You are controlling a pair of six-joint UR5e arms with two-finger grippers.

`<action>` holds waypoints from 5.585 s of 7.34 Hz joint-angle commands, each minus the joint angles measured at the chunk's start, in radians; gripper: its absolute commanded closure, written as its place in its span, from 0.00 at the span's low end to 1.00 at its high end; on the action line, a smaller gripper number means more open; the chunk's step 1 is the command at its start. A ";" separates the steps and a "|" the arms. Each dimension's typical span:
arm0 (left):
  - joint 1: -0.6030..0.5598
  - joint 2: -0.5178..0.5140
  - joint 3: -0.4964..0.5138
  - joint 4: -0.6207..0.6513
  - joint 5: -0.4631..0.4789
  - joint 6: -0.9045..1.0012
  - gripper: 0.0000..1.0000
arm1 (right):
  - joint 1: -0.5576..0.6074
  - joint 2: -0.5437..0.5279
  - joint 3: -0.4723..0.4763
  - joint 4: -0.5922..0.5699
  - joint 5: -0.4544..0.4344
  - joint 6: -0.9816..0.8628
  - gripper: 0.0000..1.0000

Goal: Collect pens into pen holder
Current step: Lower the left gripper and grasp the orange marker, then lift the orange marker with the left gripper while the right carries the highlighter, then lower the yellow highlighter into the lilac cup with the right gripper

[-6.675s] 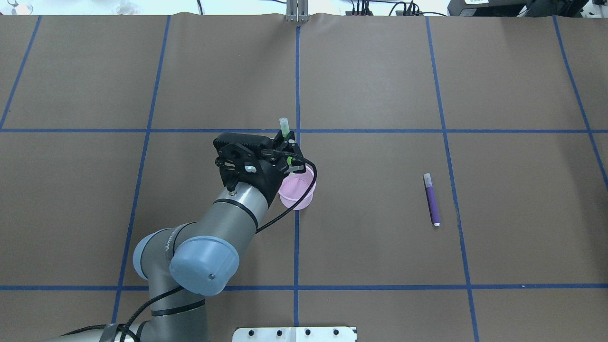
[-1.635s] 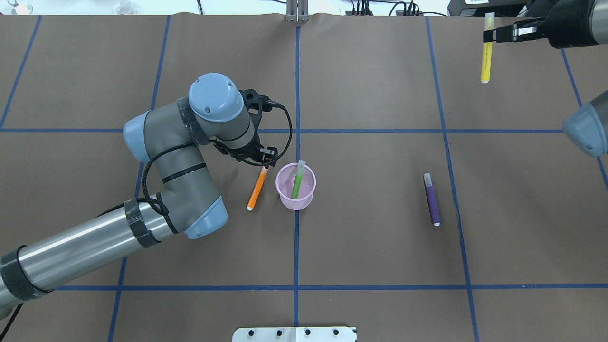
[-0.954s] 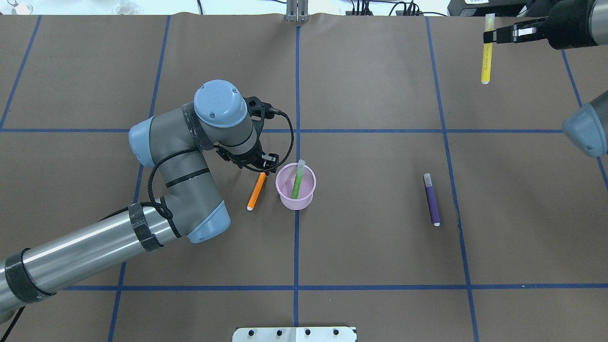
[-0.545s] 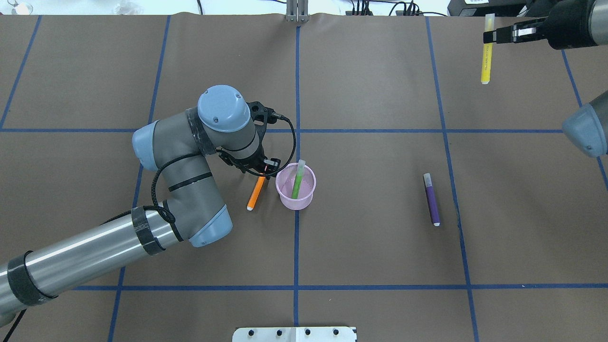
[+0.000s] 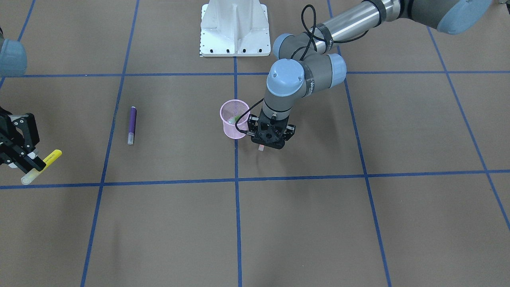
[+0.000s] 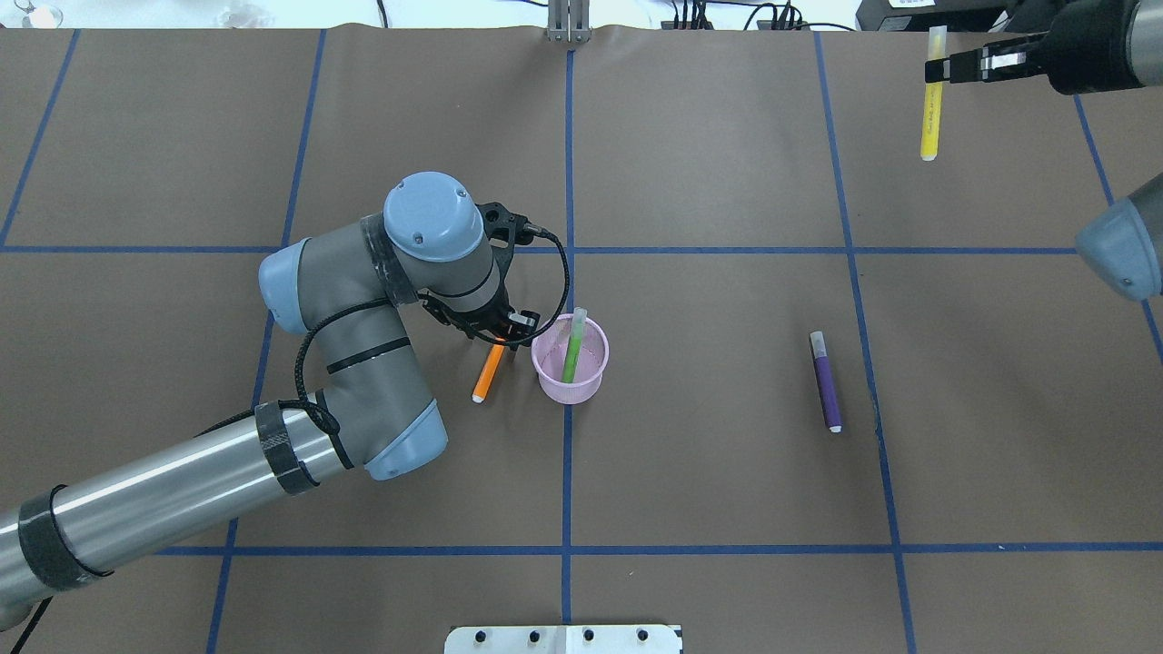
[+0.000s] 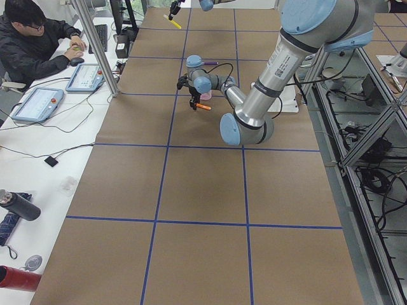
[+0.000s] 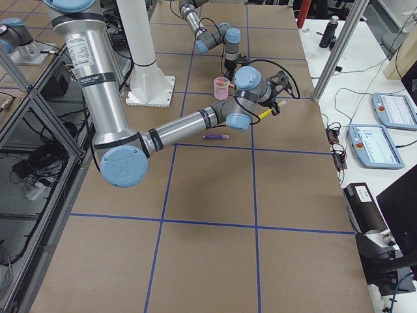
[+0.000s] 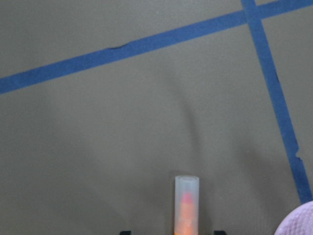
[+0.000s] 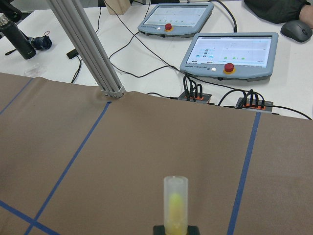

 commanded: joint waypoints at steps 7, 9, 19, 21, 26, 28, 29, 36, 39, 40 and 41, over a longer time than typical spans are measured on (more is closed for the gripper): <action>0.004 -0.004 0.004 0.004 0.000 -0.002 1.00 | -0.001 0.003 -0.004 0.000 0.000 0.000 1.00; 0.002 -0.005 -0.003 0.007 -0.017 -0.002 1.00 | 0.000 0.003 -0.003 0.001 0.000 0.000 1.00; -0.326 -0.013 -0.108 0.004 -0.318 0.062 1.00 | -0.099 0.133 0.086 0.006 -0.047 0.124 1.00; -0.358 -0.013 -0.112 0.000 -0.319 0.074 1.00 | -0.274 0.198 0.123 0.007 -0.246 0.135 1.00; -0.384 -0.007 -0.120 -0.005 -0.310 0.083 1.00 | -0.664 0.215 0.103 0.060 -0.688 0.081 1.00; -0.384 -0.005 -0.120 -0.005 -0.308 0.085 1.00 | -0.713 0.219 0.073 0.081 -0.718 0.081 1.00; -0.386 -0.005 -0.120 -0.005 -0.308 0.084 1.00 | -0.724 0.216 0.054 0.104 -0.742 0.081 1.00; -0.383 -0.005 -0.117 -0.006 -0.308 0.085 1.00 | -0.793 0.224 -0.036 0.127 -0.811 0.081 1.00; -0.381 -0.011 -0.117 -0.005 -0.308 0.085 1.00 | -0.796 0.241 -0.035 0.130 -0.815 0.094 0.00; -0.381 -0.016 -0.118 -0.005 -0.308 0.085 1.00 | -0.795 0.241 -0.021 0.127 -0.813 0.098 0.00; -0.381 -0.025 -0.128 -0.005 -0.307 0.084 1.00 | -0.784 0.241 -0.012 0.115 -0.804 0.144 0.00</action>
